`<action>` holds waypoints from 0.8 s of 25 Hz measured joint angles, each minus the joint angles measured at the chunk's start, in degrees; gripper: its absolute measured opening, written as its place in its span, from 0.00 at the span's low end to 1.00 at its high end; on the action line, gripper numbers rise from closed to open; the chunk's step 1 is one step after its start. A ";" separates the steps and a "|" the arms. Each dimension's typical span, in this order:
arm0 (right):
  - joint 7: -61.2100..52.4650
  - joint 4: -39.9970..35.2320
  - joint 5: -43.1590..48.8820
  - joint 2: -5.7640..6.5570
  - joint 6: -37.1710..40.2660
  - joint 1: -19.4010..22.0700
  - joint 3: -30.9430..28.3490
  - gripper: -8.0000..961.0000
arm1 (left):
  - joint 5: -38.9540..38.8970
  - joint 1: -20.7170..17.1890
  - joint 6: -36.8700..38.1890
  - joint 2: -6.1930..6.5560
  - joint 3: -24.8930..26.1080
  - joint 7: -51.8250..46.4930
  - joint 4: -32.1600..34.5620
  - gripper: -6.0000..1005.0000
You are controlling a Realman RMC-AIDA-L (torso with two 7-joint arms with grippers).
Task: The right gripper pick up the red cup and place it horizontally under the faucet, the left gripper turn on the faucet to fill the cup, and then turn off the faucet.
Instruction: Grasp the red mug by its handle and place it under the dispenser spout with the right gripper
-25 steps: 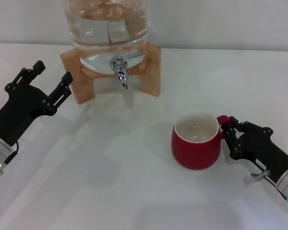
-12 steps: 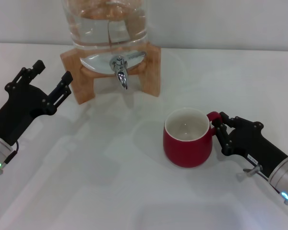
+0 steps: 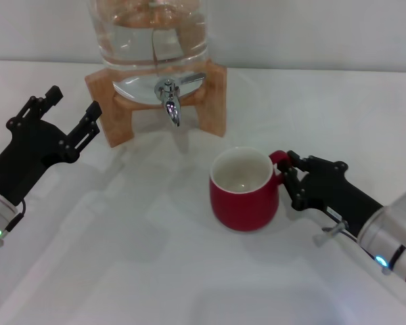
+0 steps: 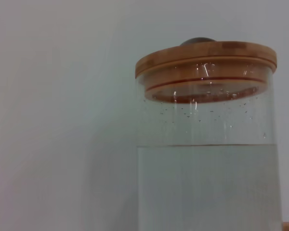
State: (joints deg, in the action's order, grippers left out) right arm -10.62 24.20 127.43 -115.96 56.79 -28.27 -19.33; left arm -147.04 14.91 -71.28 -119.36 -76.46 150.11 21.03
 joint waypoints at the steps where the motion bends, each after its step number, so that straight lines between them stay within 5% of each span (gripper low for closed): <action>1: -0.02 0.30 0.02 0.00 -0.49 -0.55 -0.01 0.15 | 0.00 -0.04 0.00 0.00 0.00 0.00 0.01 0.75; 20: -2.39 1.83 0.73 -0.14 -9.43 -8.69 -0.01 0.15 | 0.00 0.03 0.00 0.00 0.00 0.00 0.07 0.75</action>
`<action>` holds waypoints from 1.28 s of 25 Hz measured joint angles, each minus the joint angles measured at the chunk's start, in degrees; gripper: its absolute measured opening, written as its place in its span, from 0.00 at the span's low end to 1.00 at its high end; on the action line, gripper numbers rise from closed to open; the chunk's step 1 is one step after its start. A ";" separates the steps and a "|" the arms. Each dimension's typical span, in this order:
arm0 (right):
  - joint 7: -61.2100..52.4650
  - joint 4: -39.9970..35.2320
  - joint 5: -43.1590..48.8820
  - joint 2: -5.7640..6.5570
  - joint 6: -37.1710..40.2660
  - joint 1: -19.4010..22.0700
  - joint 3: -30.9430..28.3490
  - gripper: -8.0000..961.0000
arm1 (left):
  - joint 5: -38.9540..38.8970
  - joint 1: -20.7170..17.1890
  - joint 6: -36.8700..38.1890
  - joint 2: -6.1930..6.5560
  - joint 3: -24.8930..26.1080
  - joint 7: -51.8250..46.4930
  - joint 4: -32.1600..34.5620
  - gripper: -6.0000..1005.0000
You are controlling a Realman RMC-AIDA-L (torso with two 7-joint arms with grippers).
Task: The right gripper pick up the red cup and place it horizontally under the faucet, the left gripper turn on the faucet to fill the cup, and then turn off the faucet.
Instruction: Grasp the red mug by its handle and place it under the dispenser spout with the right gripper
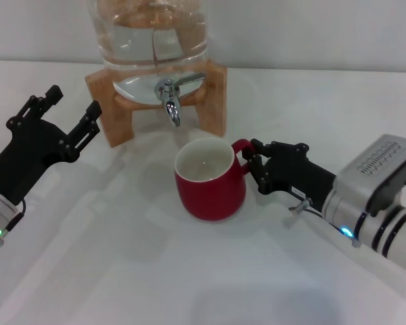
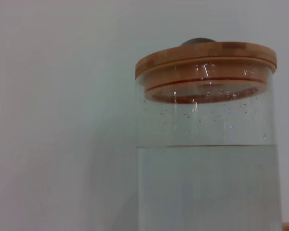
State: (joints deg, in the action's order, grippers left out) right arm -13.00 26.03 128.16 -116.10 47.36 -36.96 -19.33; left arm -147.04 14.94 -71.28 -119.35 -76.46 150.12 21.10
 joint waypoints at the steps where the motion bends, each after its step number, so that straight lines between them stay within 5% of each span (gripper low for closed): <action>1: 0.00 0.08 0.00 0.00 -0.60 -0.41 -0.01 0.15 | 0.00 0.00 0.00 0.00 0.00 0.00 0.00 0.75; 18: -0.03 0.87 -0.02 -0.09 -7.39 -7.35 -0.46 0.15 | -0.52 0.00 0.00 -0.09 0.00 0.00 0.00 0.75; 32: -0.62 0.87 -0.13 -0.09 -10.47 -8.82 -2.11 0.15 | -0.88 -0.22 0.00 -0.09 0.00 0.00 -0.01 0.75</action>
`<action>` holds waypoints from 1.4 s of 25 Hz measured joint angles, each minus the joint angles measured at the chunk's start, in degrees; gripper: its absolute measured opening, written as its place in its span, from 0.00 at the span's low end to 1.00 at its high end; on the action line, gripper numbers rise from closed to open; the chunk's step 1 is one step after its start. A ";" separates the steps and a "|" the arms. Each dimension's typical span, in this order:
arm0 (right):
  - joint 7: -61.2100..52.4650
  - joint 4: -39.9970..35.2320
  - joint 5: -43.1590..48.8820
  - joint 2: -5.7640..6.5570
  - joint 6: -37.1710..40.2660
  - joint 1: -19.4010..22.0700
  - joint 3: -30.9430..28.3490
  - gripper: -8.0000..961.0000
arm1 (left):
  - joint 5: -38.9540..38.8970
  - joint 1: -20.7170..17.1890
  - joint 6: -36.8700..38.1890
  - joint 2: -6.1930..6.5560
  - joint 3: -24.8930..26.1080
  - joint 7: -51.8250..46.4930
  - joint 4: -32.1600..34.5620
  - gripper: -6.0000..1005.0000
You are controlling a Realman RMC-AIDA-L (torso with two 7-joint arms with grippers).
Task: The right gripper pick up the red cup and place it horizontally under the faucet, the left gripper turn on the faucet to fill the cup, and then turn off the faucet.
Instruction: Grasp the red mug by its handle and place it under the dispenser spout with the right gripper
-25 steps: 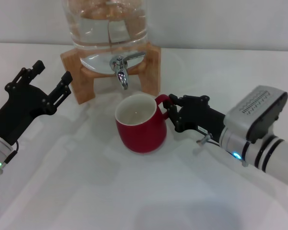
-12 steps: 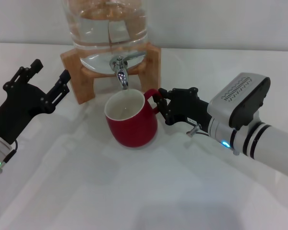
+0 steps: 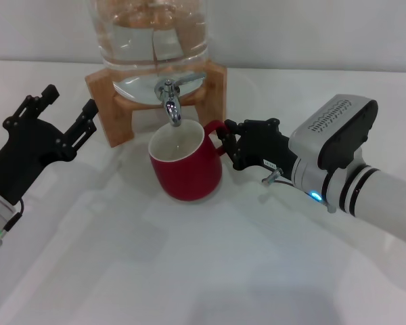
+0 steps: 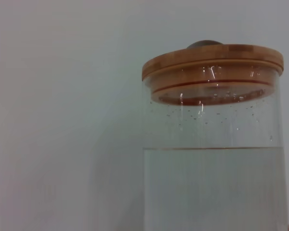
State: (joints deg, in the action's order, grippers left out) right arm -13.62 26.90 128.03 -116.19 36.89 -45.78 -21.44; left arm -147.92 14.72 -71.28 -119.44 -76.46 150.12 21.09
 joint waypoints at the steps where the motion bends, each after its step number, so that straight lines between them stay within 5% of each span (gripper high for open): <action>1: 0.00 -0.05 -0.06 0.00 -0.04 -0.10 0.00 0.15 | 0.00 -0.02 0.00 0.00 0.00 0.00 0.00 0.75; 35: 0.05 -0.19 -0.27 0.01 -6.14 -0.67 -3.66 0.15 | 0.00 0.22 -0.09 0.00 0.00 0.00 -0.34 0.75</action>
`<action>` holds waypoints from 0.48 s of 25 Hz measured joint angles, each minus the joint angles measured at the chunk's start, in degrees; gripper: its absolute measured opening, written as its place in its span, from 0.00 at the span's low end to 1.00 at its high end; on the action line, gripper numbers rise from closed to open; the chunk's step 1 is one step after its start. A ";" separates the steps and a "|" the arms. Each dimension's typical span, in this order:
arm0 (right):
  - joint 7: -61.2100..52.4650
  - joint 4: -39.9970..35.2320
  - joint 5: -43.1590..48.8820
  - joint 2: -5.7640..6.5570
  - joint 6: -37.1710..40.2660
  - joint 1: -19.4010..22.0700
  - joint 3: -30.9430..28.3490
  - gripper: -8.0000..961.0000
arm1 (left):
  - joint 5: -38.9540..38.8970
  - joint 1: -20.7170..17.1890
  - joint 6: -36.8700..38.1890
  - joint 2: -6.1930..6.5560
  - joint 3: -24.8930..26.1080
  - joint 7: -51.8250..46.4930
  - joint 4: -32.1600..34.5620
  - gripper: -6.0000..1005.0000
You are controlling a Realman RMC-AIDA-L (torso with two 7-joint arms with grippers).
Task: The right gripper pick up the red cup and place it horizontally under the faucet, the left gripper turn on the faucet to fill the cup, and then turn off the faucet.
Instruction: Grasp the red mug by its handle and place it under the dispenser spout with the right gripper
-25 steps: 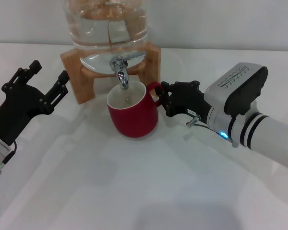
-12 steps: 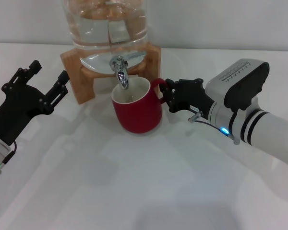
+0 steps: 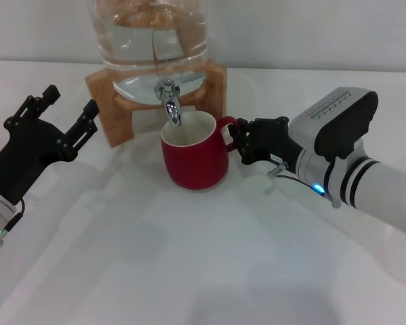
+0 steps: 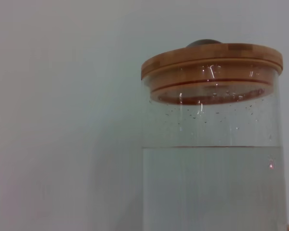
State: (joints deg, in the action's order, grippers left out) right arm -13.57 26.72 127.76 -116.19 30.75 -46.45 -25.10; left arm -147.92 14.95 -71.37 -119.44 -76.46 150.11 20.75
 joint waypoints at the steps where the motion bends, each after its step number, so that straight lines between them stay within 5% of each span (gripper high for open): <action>1: 0.06 0.05 0.03 0.00 -0.04 -0.07 0.06 0.15 | 0.00 0.00 0.00 0.00 0.00 0.00 0.02 0.75; 12: 0.39 0.91 0.17 0.00 -1.54 -0.84 0.62 0.13 | 0.00 0.00 0.01 -0.09 0.00 0.00 0.08 0.75</action>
State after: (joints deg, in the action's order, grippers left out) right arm -13.19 27.62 127.93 -116.19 29.21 -47.29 -24.48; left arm -147.91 14.94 -71.36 -119.53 -76.47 150.11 20.83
